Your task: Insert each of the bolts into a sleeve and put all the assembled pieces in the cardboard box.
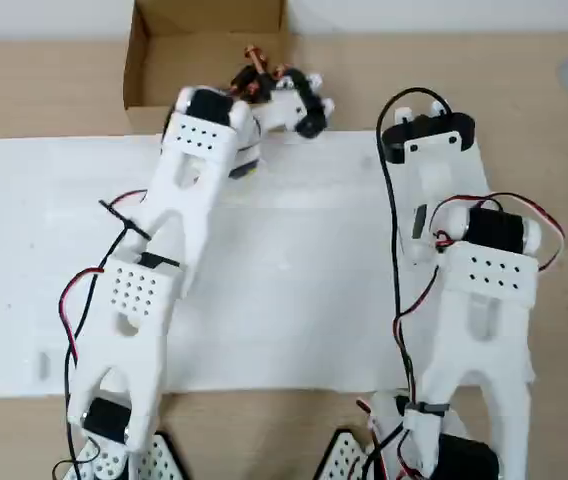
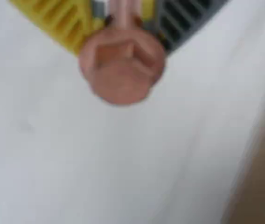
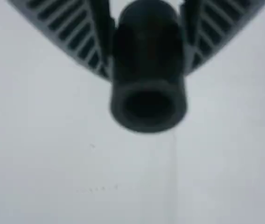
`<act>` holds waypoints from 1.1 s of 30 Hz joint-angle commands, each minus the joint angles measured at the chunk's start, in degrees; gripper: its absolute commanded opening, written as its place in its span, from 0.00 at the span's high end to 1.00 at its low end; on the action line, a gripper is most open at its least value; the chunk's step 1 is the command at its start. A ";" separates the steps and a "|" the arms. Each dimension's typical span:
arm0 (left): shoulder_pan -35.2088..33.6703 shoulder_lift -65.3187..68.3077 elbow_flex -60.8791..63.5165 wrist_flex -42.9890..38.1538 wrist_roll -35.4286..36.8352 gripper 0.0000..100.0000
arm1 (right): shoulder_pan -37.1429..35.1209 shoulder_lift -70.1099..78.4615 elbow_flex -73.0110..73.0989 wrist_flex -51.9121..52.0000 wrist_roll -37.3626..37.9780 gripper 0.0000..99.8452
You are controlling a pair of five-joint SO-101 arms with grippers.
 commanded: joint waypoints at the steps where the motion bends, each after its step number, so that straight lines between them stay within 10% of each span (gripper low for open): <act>1: -0.35 -1.10 -14.59 6.77 5.89 0.99 | 0.57 -1.98 -0.22 -0.97 -0.44 0.94; 9: -5.98 -4.26 -30.51 11.43 33.23 0.99 | -5.49 -1.98 -0.22 -2.46 -0.44 0.94; 17: -19.96 -14.99 -27.43 11.43 76.75 0.99 | -23.52 -2.33 -0.31 -17.32 -11.78 0.94; 33: -14.68 -44.26 6.33 11.52 77.89 0.99 | -38.73 -3.12 -4.53 -29.80 -9.76 0.94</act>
